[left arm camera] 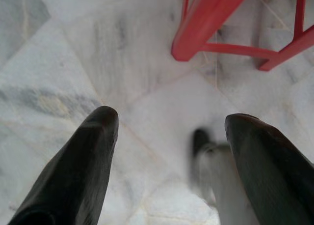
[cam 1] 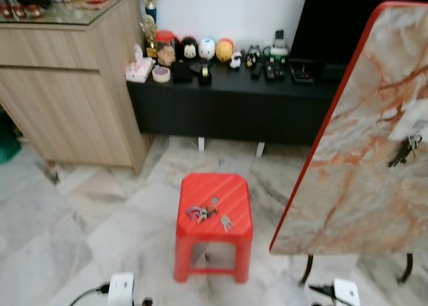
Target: Hang keys on a hook
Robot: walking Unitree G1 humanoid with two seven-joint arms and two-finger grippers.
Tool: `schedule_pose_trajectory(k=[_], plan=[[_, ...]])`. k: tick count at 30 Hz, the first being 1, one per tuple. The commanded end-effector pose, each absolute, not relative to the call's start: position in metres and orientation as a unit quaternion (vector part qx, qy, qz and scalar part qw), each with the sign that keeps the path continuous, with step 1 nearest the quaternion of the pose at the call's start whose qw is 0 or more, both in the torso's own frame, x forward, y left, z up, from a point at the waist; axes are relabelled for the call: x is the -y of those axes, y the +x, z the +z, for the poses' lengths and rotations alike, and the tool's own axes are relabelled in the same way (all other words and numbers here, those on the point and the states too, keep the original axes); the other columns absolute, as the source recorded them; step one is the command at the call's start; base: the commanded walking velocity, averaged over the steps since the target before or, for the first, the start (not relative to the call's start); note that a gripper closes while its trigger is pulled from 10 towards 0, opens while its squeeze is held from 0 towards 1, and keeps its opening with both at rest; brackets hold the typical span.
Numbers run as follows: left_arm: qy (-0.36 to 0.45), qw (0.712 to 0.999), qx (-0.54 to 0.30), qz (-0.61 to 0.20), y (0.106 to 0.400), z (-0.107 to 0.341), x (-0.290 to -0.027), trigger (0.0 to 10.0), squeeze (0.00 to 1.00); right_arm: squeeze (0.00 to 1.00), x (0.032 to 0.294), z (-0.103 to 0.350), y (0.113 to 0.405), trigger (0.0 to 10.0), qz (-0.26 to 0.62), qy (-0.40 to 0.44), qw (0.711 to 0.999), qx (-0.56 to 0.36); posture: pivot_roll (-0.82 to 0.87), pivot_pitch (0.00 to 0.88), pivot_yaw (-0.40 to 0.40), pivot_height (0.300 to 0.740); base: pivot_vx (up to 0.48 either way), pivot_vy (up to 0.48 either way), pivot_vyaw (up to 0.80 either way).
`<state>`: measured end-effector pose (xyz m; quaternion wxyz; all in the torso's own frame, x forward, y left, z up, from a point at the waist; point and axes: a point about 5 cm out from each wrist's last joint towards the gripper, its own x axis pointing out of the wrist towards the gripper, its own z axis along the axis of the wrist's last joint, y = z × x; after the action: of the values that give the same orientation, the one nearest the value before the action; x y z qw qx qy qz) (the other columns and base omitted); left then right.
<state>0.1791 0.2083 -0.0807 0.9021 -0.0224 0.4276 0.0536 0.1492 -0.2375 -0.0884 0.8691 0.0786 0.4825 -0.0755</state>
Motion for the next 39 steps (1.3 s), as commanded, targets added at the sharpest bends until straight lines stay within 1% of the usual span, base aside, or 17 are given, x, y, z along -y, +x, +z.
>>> schedule_pose_trajectory(k=[1, 24, 39], plan=[[-0.019, 0.898, -0.435, 0.060, 0.1756, -0.0818, -0.2130, 10.0, 0.00, 0.00, 0.2360, -0.0881, 0.1510, 10.0, -0.071, 0.077, 0.870, -0.482, 0.01, 0.000, -0.014, 0.740, 0.000, 0.270, 0.00], [-0.019, 0.899, -0.433, 0.059, 0.1760, -0.0816, -0.2125, 10.0, 0.00, 0.00, 0.2355, -0.0881, 0.1514, 10.0, -0.068, 0.075, 0.870, -0.483, 0.01, 0.000, -0.012, 0.740, 0.000, 0.269, 0.00], [-0.017, 0.900, -0.431, 0.056, 0.1760, -0.0816, -0.2117, 10.0, 0.00, 0.00, 0.2351, -0.0886, 0.1503, 10.0, -0.065, 0.074, 0.869, -0.484, 0.02, 0.000, -0.016, 0.740, 0.000, 0.000, 0.00]])
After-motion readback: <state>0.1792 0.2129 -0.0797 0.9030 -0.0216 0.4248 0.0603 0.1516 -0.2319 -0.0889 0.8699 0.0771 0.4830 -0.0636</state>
